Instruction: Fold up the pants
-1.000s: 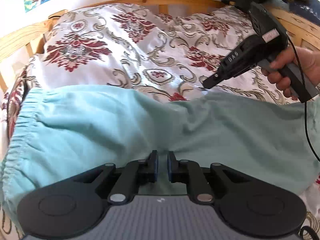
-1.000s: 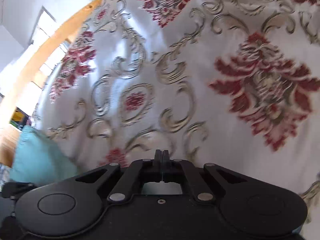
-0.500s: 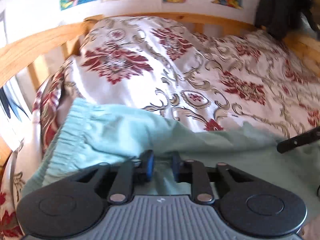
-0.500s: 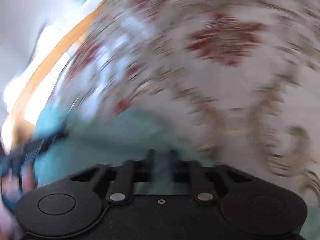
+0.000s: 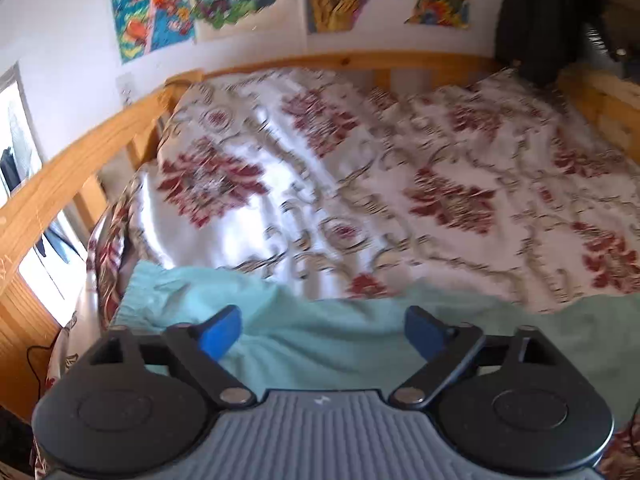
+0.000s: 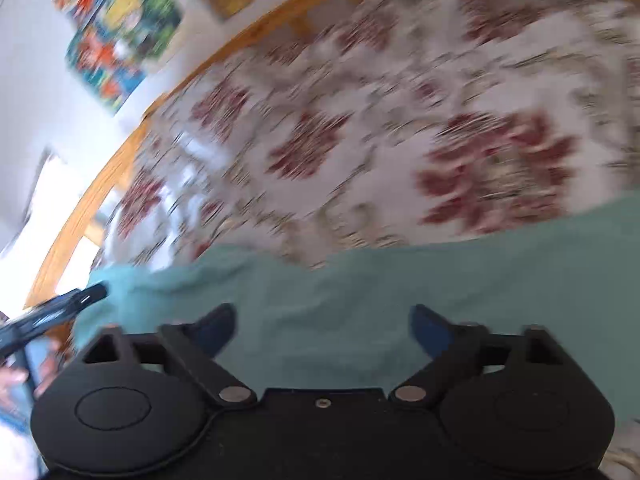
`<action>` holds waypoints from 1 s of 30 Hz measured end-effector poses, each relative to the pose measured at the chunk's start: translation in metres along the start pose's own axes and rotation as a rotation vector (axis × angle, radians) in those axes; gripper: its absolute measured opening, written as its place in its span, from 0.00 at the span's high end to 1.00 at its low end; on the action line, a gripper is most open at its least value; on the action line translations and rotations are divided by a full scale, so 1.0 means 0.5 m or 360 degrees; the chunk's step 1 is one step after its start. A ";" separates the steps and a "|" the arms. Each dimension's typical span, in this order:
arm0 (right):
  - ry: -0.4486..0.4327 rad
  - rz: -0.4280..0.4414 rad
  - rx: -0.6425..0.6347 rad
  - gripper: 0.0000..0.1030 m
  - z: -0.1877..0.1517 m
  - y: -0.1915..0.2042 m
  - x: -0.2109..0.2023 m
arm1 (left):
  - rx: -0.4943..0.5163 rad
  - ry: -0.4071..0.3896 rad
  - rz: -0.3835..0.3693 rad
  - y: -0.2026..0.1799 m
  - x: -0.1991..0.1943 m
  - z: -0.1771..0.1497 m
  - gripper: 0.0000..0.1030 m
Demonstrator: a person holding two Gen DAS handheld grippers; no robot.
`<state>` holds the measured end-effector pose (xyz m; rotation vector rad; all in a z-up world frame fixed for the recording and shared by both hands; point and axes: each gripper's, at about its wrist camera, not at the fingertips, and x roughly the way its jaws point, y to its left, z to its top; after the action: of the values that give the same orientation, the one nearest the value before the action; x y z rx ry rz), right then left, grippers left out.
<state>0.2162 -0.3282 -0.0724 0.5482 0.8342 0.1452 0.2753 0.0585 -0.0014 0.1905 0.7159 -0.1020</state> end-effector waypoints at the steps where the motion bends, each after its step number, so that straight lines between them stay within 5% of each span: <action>1: -0.0069 -0.0045 0.0010 0.01 -0.003 -0.011 -0.027 | 0.0019 -0.0022 -0.0002 -0.020 -0.016 0.005 0.02; 5: -0.0122 -0.0090 0.0064 0.00 -0.017 -0.072 -0.086 | 0.0130 -0.0059 -0.0059 -0.117 -0.054 0.025 0.00; 10: -0.0103 -0.0487 0.0289 0.01 -0.037 -0.186 -0.088 | 0.0264 0.0141 -0.0178 -0.250 0.019 -0.010 0.00; 15: -0.0341 -0.0153 0.0392 0.00 -0.042 -0.211 -0.234 | 0.0527 0.0542 -0.0060 -0.326 0.136 -0.103 0.08; 20: -0.0514 -0.0320 0.0355 0.00 -0.045 -0.301 -0.382 | 0.0543 0.0470 -0.0075 -0.388 0.106 -0.054 0.06; 24: -0.0466 -0.0183 0.0552 0.01 -0.037 -0.438 -0.415 | 0.0485 0.0304 -0.0407 -0.552 0.079 0.045 0.03; 30: -0.0525 -0.0075 0.0501 0.13 -0.048 -0.527 -0.421 | 0.0622 0.0197 -0.1120 -0.865 0.064 0.106 0.03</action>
<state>0.0341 -0.6128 -0.0816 0.8224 0.5484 -0.1207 0.2648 -0.3765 -0.0434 0.3124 0.8571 -0.9122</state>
